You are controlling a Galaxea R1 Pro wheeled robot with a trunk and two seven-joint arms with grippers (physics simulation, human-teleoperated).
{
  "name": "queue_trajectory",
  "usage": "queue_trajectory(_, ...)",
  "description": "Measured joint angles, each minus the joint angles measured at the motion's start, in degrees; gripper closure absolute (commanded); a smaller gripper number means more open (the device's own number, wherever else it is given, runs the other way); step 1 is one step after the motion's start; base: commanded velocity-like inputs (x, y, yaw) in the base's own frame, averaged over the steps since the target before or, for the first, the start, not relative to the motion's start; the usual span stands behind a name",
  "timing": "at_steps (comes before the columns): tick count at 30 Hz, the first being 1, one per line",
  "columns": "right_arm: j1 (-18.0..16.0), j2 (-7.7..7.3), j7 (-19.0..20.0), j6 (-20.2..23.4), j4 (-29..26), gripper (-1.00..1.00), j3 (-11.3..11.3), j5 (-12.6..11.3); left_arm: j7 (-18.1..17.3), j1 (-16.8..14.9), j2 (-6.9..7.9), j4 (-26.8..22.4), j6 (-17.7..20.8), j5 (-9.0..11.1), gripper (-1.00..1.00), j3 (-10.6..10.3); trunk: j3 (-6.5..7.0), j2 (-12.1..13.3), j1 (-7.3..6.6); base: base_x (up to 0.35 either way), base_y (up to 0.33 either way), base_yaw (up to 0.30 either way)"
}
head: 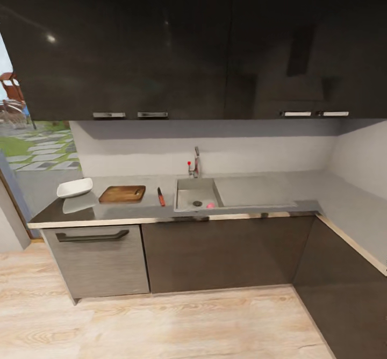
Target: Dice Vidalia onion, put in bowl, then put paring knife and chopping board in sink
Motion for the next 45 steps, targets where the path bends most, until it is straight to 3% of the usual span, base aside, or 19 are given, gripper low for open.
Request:
queue_trajectory(18, 0.0, 0.0, 0.0, 0.0, 0.0, -1.0, 0.0, 0.0, 0.0, 0.0, -0.02, 0.0, 0.0, 0.0, -1.0, 0.0, 0.03, 0.0, 0.01, 0.154, -0.254, 0.078)
queue_trajectory(45, 0.0, 0.0, 0.1, 0.0, 0.0, -1.0, 0.0, 0.0, 0.0, 0.0, -0.01, 0.1, 0.0, 0.0, -1.0, 0.0, 0.03, 0.0, 0.02, 0.006, -0.01, 0.014)
